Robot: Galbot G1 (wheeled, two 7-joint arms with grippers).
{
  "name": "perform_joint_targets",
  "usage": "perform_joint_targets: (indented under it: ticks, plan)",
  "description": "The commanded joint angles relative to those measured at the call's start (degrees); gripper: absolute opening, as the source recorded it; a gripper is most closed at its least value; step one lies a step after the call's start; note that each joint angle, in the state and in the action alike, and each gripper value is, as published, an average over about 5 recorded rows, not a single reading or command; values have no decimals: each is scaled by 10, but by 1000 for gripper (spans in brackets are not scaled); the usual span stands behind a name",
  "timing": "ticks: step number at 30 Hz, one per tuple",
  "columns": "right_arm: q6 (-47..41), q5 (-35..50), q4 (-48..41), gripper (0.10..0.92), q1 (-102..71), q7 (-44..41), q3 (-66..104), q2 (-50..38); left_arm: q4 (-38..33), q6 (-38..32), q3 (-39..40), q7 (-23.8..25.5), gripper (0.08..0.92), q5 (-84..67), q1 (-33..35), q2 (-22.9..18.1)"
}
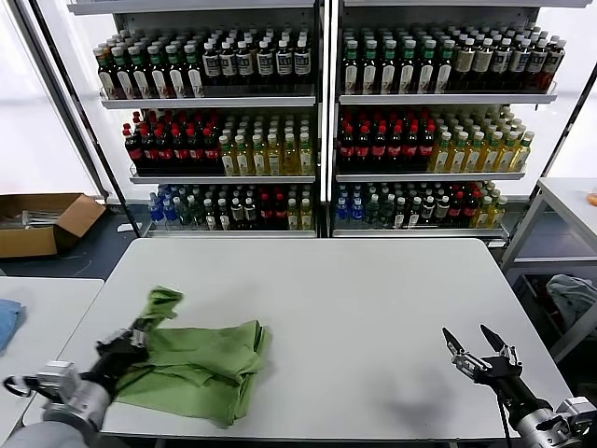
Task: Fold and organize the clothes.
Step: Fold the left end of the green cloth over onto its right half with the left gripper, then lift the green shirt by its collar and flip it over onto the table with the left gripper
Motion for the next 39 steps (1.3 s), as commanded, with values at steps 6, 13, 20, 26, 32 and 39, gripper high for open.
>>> perform_joint_targets:
  ticks: [6, 13, 20, 26, 32, 39]
  plan:
    - [0, -2, -4, 823, 3, 1, -1, 3, 47, 4, 245, -7, 91, 65, -10, -57]
    - [-3, -5, -4, 823, 15, 7, -13, 4, 15, 14, 276, -5, 98, 72, 9, -61]
    - [-6, -10, -1, 823, 21, 8, -25, 7, -50, 10, 254, -3, 261, 48, 18, -52]
    - [-7, -11, 1, 823, 23, 8, -30, 6, -101, 4, 134, 9, 434, -112, 11, -21]
    - [-5, -13, 0, 823, 23, 7, -37, 6, -25, 18, -30, 8, 607, -168, -38, 30]
    - [-5, -18, 1, 823, 26, 8, -51, 5, 127, 19, -16, -36, 791, -92, -56, 41]
